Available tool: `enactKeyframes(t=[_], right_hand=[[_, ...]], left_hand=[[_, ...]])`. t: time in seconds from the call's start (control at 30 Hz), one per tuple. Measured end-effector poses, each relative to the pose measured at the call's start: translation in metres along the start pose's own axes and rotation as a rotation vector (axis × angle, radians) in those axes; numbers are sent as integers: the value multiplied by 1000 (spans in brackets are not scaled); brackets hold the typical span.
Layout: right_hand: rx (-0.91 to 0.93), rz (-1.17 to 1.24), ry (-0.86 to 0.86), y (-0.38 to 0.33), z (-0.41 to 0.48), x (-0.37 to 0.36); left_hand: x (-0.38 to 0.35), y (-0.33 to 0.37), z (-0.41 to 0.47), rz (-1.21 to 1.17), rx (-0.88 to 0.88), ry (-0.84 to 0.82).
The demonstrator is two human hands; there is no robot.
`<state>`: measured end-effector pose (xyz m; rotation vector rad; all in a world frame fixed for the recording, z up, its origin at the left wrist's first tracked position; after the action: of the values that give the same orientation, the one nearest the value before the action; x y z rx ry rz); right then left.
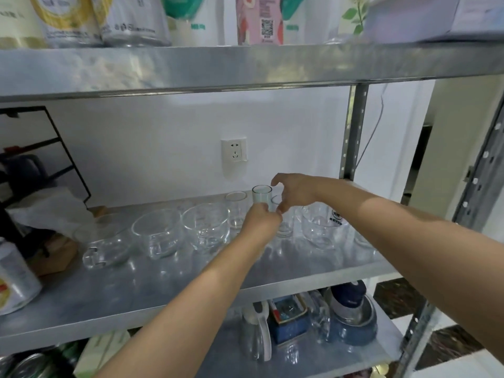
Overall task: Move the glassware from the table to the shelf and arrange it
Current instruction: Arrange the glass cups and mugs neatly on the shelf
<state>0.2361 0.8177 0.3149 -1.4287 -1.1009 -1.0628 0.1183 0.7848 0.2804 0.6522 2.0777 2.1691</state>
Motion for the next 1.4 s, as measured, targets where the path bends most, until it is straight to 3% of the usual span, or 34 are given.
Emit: enactKeyframes(t=[0.43, 0.87, 1.3, 1.4], right_hand=[[-33, 77, 69, 34, 27, 27], [-226, -48, 70, 122, 26, 46], [-214, -16, 5, 138, 29, 36], [-176, 2, 112, 120, 31, 58]], left_hand=[[-24, 0, 23, -8, 25, -2], [-42, -8, 44, -199, 55, 3], [-42, -3, 52, -211, 23, 19], [-30, 0, 53, -237, -5, 49]])
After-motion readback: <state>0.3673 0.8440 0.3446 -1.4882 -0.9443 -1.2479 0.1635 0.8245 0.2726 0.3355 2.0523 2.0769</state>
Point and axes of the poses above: each hand's wrist, its own z-axis towards the middle knuckle, its own x-axis out of the back of the hand, y = z × x, the point moved 9 cm from there along z, towards the middle knuckle, and after that the axes turned 7 degrees about -z, right-handed, at the moved point
